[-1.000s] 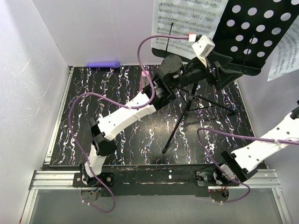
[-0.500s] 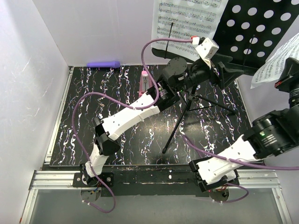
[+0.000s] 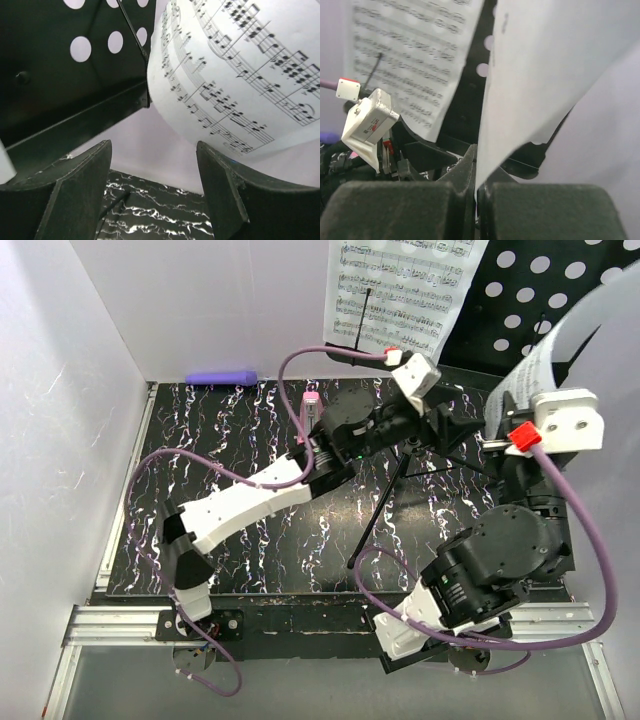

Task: Set up the instrument practice props

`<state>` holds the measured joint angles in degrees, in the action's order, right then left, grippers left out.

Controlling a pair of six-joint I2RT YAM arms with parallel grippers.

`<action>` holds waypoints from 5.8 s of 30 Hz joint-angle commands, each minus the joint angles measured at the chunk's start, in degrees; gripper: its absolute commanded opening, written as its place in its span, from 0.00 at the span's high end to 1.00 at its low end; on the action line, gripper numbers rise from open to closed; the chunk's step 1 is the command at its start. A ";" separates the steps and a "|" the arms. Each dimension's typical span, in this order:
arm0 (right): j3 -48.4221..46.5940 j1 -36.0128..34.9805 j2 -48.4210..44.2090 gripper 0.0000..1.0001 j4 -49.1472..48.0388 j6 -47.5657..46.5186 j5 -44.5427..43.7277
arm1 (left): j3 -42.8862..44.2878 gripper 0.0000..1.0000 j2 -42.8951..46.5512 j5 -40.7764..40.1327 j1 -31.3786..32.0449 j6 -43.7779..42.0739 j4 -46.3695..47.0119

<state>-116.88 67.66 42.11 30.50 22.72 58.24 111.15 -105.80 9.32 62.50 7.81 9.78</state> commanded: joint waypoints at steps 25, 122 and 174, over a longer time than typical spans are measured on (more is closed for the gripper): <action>-17.50 -11.41 20.72 0.99 19.94 -14.62 -10.32 | -21.24 0.22 24.15 -1.33 0.34 -5.18 5.86; 4.47 18.21 29.00 0.99 -57.31 52.07 22.27 | 38.44 1.00 -27.62 -11.52 1.92 16.54 9.20; -12.92 -3.14 39.27 0.99 -45.35 38.18 25.79 | 32.02 1.00 -24.54 -10.38 5.09 3.44 19.75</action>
<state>-126.72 66.00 77.89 -13.63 61.39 83.00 143.26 -134.50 -2.92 66.35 11.94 27.88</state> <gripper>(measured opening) 0.021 0.043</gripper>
